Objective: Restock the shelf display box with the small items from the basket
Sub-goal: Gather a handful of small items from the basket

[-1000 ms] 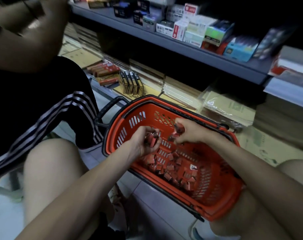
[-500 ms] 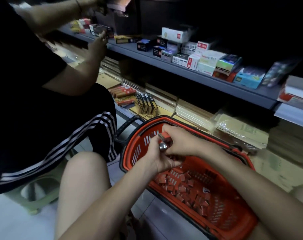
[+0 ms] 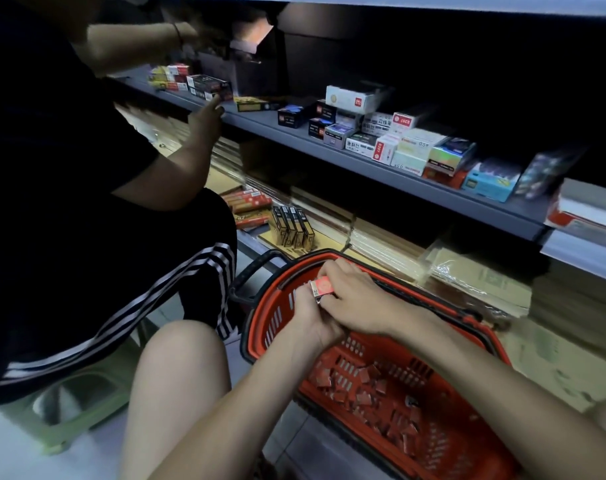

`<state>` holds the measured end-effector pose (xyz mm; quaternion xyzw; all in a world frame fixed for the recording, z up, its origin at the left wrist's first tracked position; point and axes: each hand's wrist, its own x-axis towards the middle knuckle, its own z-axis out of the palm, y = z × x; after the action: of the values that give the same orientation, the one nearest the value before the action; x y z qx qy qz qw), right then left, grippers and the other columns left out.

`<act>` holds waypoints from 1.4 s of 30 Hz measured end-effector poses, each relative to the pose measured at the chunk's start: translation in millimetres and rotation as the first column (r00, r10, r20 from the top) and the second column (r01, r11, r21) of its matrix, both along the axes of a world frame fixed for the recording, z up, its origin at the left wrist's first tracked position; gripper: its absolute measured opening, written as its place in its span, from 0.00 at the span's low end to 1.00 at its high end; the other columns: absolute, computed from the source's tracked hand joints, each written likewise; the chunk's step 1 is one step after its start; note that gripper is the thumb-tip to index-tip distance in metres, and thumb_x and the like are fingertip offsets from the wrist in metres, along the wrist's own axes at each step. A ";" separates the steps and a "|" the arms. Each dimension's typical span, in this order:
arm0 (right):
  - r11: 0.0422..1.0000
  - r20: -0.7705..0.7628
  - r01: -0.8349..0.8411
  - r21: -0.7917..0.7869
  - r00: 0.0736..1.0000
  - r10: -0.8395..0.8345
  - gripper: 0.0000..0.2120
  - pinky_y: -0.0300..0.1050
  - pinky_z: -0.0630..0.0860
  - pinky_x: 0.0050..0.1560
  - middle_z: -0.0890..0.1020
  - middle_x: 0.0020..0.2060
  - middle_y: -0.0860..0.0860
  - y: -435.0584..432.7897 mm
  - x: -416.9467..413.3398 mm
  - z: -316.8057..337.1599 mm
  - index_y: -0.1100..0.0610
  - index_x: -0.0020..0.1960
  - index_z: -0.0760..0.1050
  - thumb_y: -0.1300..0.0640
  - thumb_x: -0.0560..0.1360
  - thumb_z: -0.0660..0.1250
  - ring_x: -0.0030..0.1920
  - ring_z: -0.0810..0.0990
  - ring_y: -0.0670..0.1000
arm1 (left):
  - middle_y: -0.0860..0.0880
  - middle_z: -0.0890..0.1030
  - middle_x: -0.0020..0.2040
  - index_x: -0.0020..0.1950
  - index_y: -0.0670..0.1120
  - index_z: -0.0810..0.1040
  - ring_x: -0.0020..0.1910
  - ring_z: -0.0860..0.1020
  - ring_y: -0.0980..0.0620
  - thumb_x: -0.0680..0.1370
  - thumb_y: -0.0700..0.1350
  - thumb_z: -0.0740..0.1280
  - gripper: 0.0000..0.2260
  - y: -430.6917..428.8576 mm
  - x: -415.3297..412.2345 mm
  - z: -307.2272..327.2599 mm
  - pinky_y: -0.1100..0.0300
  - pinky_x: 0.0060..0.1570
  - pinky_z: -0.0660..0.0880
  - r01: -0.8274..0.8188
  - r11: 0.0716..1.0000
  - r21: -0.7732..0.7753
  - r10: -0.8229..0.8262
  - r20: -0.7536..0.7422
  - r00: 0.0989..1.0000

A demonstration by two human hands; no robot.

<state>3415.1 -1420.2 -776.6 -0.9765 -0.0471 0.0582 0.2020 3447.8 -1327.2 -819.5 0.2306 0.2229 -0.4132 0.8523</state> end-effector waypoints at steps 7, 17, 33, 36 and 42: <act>0.993 -0.015 0.013 0.113 1.000 -0.011 0.25 0.54 0.67 0.71 0.68 0.68 0.50 -5.7 -11.0 -1.3 0.49 0.76 0.61 0.55 0.80 0.57 0.69 0.68 0.52 | 0.43 0.84 0.44 0.47 0.42 0.83 0.43 0.84 0.43 0.76 0.47 0.60 0.14 0.9 -0.4 5.8 0.53 0.47 0.80 -0.009 0.994 0.113 0.009 0.004 1.000; 0.850 -0.001 0.227 0.476 0.966 -0.258 0.08 0.49 0.75 0.58 0.82 0.53 0.50 -15.4 -15.6 10.5 0.47 0.61 0.72 0.50 0.83 0.62 0.54 0.81 0.51 | 0.44 0.83 0.36 0.41 0.39 0.82 0.33 0.83 0.46 0.75 0.45 0.65 0.10 -7.8 -9.2 21.3 0.54 0.39 0.83 -0.012 0.998 0.063 0.014 -0.023 1.000; 0.750 0.281 0.219 0.624 0.832 -0.477 0.11 0.45 0.77 0.58 0.86 0.48 0.47 -52.0 -25.6 24.2 0.51 0.58 0.82 0.61 0.77 0.72 0.51 0.83 0.45 | 0.43 0.82 0.36 0.45 0.38 0.81 0.32 0.82 0.48 0.75 0.42 0.68 0.07 -33.0 -9.9 29.7 0.55 0.32 0.84 -0.014 1.000 -0.023 0.014 0.001 1.000; 0.724 0.297 0.227 0.652 0.802 -0.519 0.12 0.46 0.78 0.55 0.85 0.46 0.47 -62.5 -27.4 25.2 0.46 0.56 0.81 0.60 0.77 0.73 0.49 0.84 0.47 | 0.41 0.84 0.40 0.50 0.39 0.82 0.38 0.84 0.45 0.76 0.44 0.69 0.09 -37.8 -7.6 28.8 0.50 0.39 0.85 -0.014 1.000 -0.013 0.015 0.040 0.999; 0.537 0.125 0.263 0.802 0.804 -0.581 0.07 0.39 0.71 0.42 0.80 0.35 0.43 -85.4 -34.2 29.7 0.57 0.54 0.81 0.63 0.78 0.70 0.35 0.75 0.40 | 0.40 0.84 0.41 0.43 0.38 0.85 0.38 0.85 0.43 0.76 0.47 0.73 0.12 -49.5 -9.3 46.1 0.47 0.44 0.85 0.055 0.998 0.000 -0.055 0.107 0.993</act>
<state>3381.0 -1505.7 -746.9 -0.7744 0.1379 -0.2077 0.5815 3438.5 -1376.7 -773.4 0.2574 0.1697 -0.4238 0.8517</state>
